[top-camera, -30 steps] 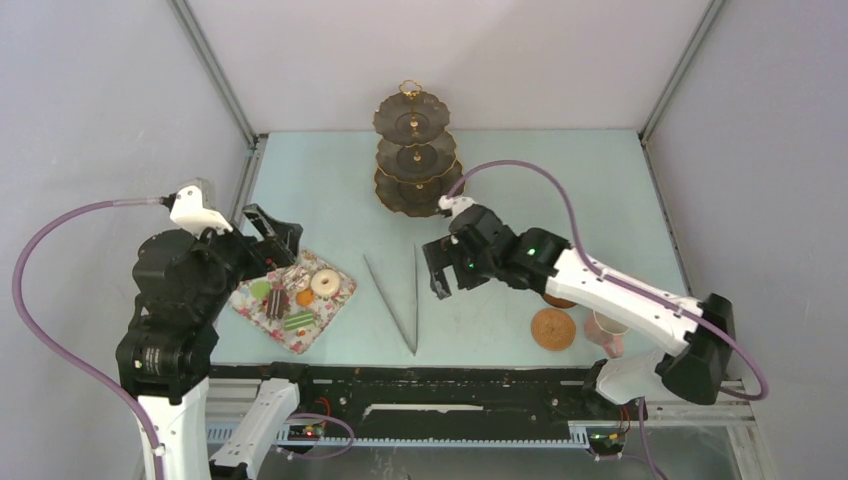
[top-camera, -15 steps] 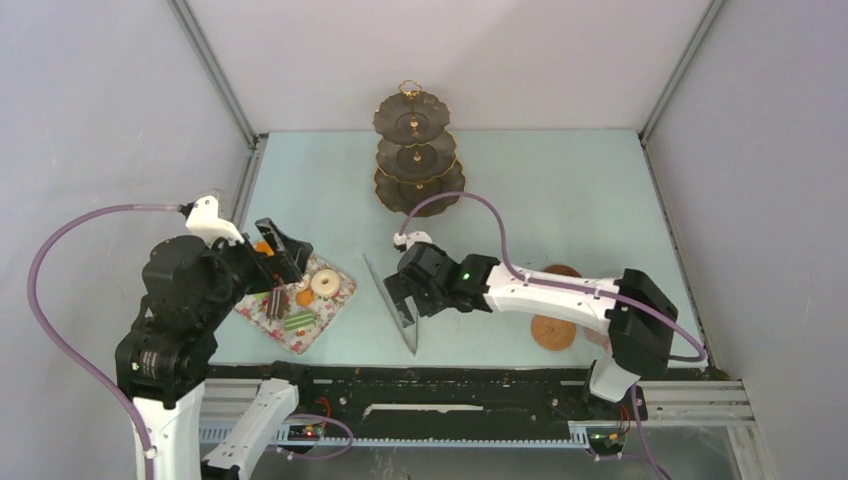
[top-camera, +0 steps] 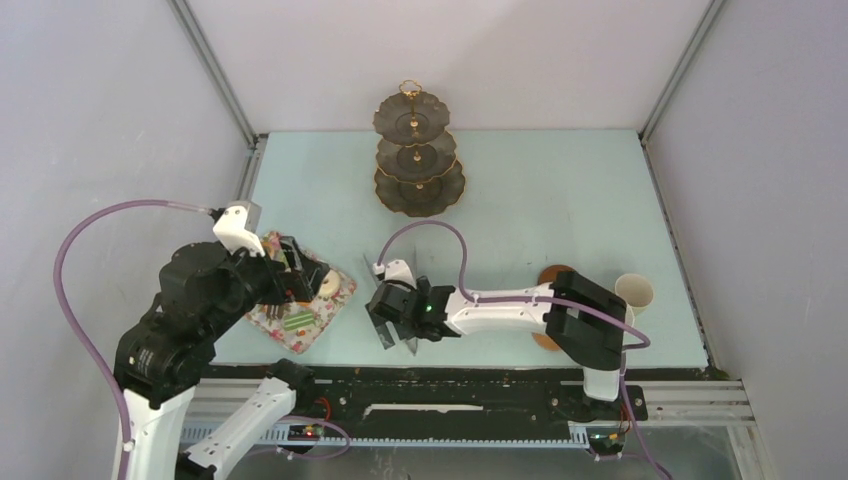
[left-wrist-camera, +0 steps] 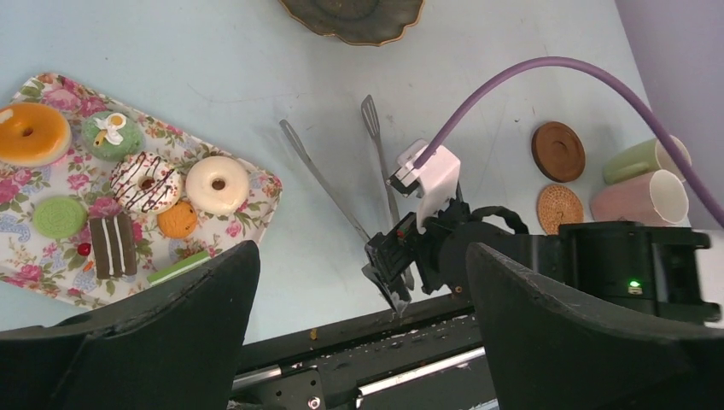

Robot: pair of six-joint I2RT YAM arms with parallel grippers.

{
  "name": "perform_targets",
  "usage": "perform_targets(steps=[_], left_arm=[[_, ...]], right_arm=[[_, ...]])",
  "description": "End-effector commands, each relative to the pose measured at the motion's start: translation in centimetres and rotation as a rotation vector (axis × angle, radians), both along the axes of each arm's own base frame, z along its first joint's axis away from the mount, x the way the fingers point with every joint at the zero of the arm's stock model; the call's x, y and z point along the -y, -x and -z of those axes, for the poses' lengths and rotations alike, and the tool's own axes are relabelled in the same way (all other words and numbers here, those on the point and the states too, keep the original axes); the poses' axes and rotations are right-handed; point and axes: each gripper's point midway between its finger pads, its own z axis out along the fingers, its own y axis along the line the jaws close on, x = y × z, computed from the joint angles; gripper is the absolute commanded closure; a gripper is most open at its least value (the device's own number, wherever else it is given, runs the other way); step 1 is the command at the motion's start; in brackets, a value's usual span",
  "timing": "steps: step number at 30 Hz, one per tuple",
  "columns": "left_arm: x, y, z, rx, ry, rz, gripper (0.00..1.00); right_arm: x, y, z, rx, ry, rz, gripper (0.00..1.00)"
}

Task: Serve the afternoon tea

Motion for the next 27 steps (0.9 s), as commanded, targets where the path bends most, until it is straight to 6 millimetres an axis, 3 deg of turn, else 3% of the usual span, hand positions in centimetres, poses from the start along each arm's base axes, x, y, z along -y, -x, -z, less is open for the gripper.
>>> perform_targets(steps=[1, 12, 19, 27], left_arm=[[0.0, 0.6, -1.2, 0.046, 0.015, 0.017, 0.02], [1.0, 1.3, -0.8, 0.021, 0.022, 0.086, 0.02], [1.7, 1.0, 0.4, -0.036, 0.002, 0.119, 0.02], [2.4, 1.1, 0.7, -0.055, -0.025, 0.168, 0.02]], right_arm=[[-0.8, -1.7, 0.3, 0.088, -0.019, 0.076, 0.0], [-1.8, -1.3, 2.9, 0.208, 0.032, 0.0, 0.02], [-2.1, -3.1, 4.3, 0.271, 0.01, 0.018, 0.02], [-0.6, -4.3, 6.4, 0.277, 0.016, 0.109, 0.02]])
